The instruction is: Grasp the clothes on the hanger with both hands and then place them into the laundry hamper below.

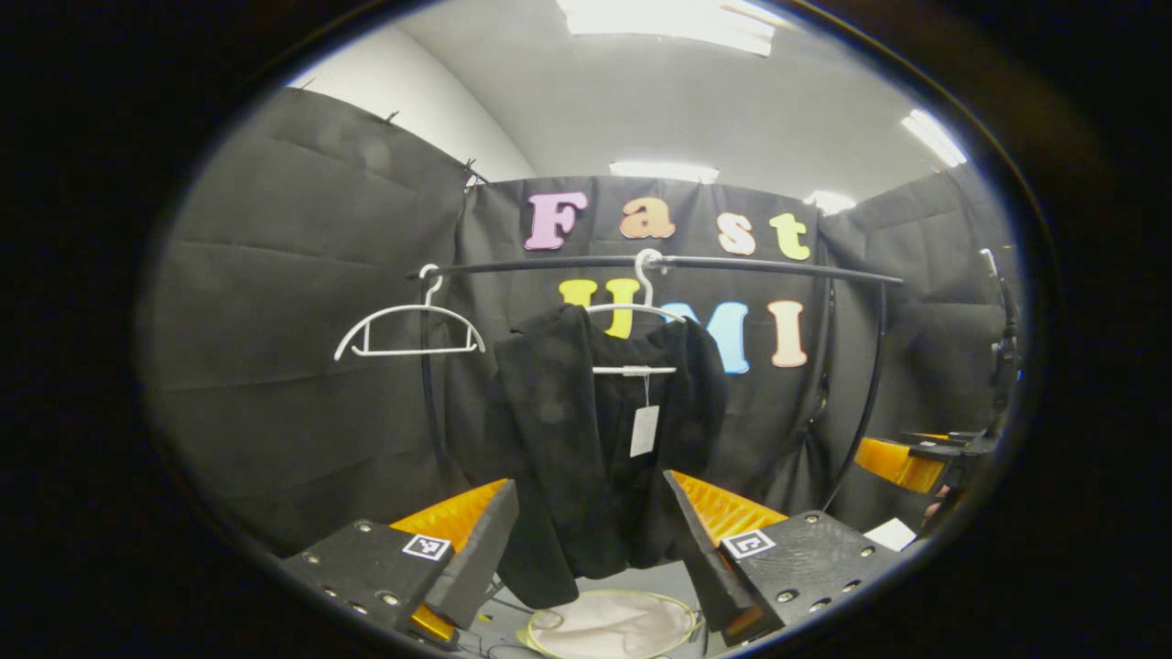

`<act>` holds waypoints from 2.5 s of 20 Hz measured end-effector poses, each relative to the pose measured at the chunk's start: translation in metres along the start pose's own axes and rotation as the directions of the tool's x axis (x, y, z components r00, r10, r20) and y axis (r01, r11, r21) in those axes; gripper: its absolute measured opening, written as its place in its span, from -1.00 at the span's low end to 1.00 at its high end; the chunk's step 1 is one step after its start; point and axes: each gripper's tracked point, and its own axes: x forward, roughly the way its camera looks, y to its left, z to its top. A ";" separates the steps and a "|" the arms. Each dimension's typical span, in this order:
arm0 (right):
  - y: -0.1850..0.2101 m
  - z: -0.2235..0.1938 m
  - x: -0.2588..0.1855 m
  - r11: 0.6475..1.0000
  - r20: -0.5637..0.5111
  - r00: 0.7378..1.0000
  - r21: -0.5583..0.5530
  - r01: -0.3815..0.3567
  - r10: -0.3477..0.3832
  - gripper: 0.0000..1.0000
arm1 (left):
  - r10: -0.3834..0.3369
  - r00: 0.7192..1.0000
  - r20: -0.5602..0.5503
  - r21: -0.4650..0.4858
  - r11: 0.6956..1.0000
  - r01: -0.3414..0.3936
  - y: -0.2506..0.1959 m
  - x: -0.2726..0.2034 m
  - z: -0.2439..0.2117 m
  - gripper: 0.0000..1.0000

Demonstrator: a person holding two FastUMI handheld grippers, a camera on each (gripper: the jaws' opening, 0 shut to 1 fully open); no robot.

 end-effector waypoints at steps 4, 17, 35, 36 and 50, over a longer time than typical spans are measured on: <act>0.021 0.013 0.061 0.994 0.013 0.994 -0.011 -0.104 0.104 0.86 | 0.053 0.999 -0.002 0.016 0.998 -0.053 -0.012 0.045 0.012 0.84; 0.105 0.019 0.206 0.925 0.012 0.925 0.007 -0.380 0.380 0.86 | 0.338 0.939 -0.067 -0.109 0.933 -0.343 0.020 0.168 0.010 0.83; 0.132 -0.002 0.285 0.942 -0.020 0.942 0.044 -0.333 0.334 0.95 | 0.480 0.870 -0.114 -0.080 0.868 -0.489 0.025 0.221 -0.002 0.84; 0.131 -0.003 0.290 0.943 -0.025 0.944 0.044 -0.329 0.330 0.95 | 0.486 0.866 -0.115 -0.079 0.865 -0.496 0.026 0.222 -0.002 0.84; 0.127 0.023 0.299 0.878 0.063 0.889 0.140 -0.458 0.454 -0.88 | 0.503 0.861 -0.077 -0.122 0.852 -0.509 0.053 0.217 -0.006 -0.91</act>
